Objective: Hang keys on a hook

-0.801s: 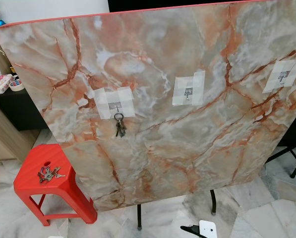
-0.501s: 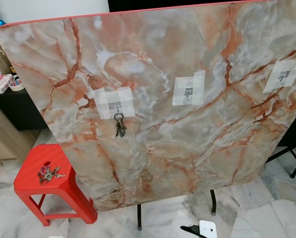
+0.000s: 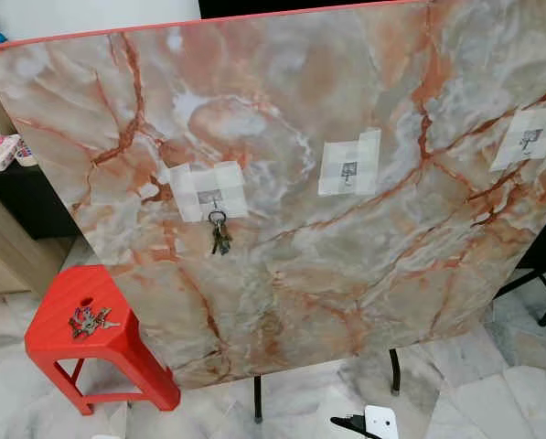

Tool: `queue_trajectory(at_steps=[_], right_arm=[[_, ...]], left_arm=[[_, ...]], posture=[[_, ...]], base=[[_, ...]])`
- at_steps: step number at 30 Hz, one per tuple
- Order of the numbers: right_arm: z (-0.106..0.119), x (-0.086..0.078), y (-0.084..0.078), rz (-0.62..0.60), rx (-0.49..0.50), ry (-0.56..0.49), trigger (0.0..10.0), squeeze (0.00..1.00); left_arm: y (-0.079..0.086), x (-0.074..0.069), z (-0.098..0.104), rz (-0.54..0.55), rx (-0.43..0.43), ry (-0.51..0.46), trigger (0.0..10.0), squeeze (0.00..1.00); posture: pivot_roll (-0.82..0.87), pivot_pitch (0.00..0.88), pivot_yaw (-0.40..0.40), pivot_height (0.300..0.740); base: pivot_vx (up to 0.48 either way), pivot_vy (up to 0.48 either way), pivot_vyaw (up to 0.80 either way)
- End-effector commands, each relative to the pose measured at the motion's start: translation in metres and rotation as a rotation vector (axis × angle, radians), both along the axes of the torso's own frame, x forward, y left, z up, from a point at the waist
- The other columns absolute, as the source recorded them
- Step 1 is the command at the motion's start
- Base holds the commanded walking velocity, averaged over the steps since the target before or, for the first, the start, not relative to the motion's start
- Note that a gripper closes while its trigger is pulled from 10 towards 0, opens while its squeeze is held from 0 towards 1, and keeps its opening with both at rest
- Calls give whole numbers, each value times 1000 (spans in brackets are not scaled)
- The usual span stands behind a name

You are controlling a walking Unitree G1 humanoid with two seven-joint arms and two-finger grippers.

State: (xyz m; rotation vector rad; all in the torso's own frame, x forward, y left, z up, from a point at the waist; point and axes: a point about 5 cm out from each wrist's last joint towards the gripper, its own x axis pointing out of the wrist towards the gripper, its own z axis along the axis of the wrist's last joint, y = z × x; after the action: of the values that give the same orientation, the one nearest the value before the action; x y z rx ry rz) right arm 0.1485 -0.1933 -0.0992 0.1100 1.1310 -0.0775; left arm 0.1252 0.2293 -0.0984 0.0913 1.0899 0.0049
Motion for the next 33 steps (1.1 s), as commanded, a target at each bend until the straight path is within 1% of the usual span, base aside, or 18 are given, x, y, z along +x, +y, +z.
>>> queue_trajectory(at_steps=[1, 13, 17, 33], right_arm=[[0, 1, 1, -3, 2, 0, 10000, 0], [0, 1, 2, 6, 10, -14, 10000, 0], [1, 3, 2, 35, 3, -25, 10000, 0], [1, 2, 0, 49, 1, -15, 10000, 0]], left_arm=[[2, -2, 0, -1, 10, 13, 10000, 0], [2, -3, -1, -2, 8, 15, 10000, 0], [2, -3, -1, 1, 5, 15, 10000, 0], [1, -4, -1, 11, 2, 21, 10000, 0]], posture=[[2, 0, 37, 740], [-2, 0, 41, 740], [-2, 0, 41, 740], [3, 0, 29, 740]], base=[[0, 0, 0], [0, 0, 0], [0, 0, 0], [0, 0, 784]])
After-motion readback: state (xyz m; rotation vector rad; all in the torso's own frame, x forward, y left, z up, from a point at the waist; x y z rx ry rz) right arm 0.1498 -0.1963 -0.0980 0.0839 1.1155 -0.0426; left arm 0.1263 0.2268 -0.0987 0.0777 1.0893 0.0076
